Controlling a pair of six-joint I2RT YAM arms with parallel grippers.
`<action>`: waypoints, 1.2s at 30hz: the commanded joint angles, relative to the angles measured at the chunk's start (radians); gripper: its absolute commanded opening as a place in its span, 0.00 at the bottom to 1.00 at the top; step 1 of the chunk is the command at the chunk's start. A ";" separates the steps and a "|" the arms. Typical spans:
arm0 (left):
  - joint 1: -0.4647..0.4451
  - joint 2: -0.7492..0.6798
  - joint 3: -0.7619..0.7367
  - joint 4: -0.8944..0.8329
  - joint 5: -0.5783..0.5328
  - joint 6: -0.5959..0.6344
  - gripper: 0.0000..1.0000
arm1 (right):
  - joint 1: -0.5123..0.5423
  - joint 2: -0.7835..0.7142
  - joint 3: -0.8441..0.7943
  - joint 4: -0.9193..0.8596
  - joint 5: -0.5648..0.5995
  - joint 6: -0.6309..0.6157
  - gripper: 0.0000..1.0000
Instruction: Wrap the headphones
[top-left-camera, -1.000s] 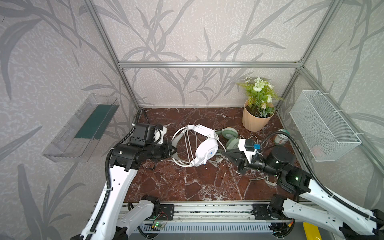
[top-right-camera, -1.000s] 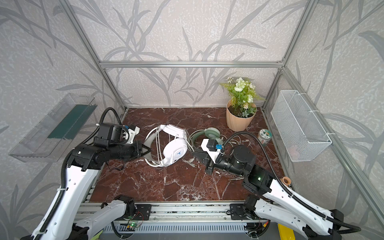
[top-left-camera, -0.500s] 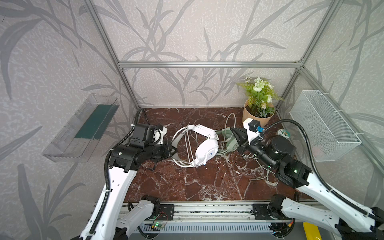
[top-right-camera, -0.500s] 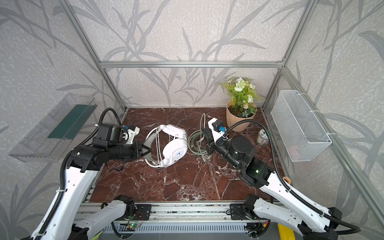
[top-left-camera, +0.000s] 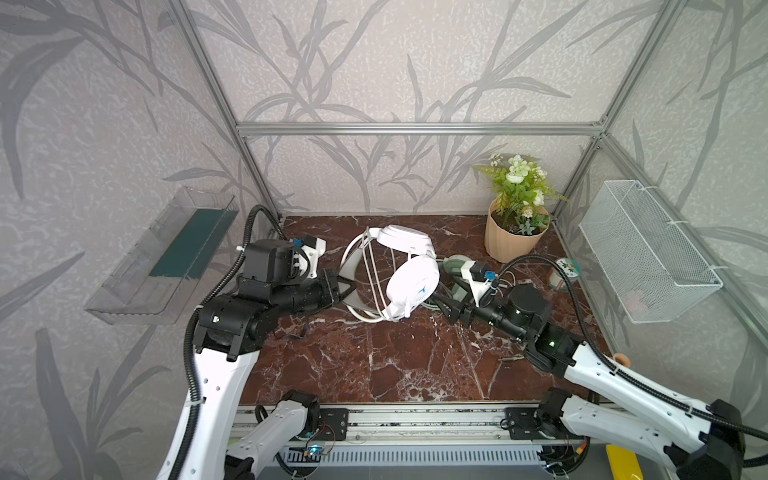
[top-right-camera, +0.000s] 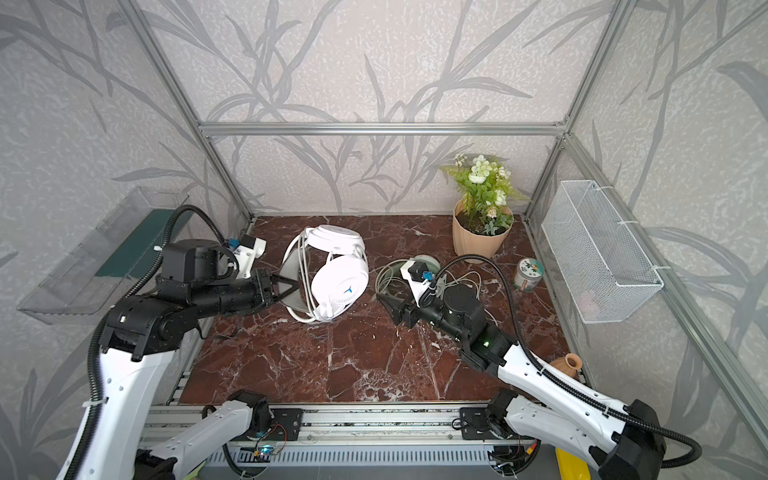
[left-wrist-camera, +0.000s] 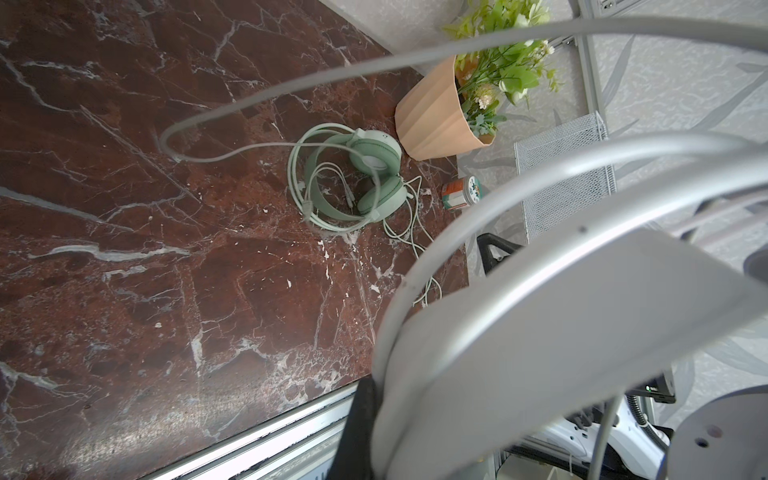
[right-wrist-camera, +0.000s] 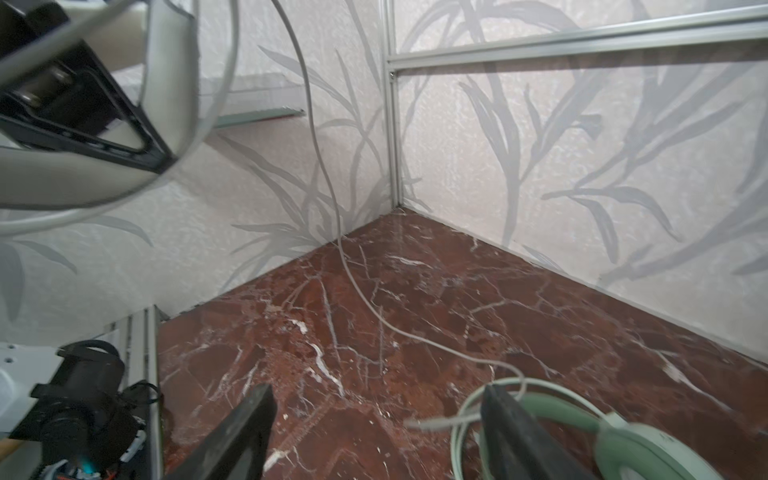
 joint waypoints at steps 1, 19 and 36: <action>0.004 0.004 0.033 0.045 0.051 -0.058 0.00 | 0.004 0.072 -0.034 0.277 -0.064 0.038 0.84; -0.076 0.062 0.145 -0.054 -0.077 -0.140 0.00 | 0.150 0.959 0.277 0.919 0.037 0.048 0.92; -0.104 0.092 0.236 -0.124 -0.177 -0.127 0.00 | 0.128 1.153 0.326 0.842 0.091 0.031 0.24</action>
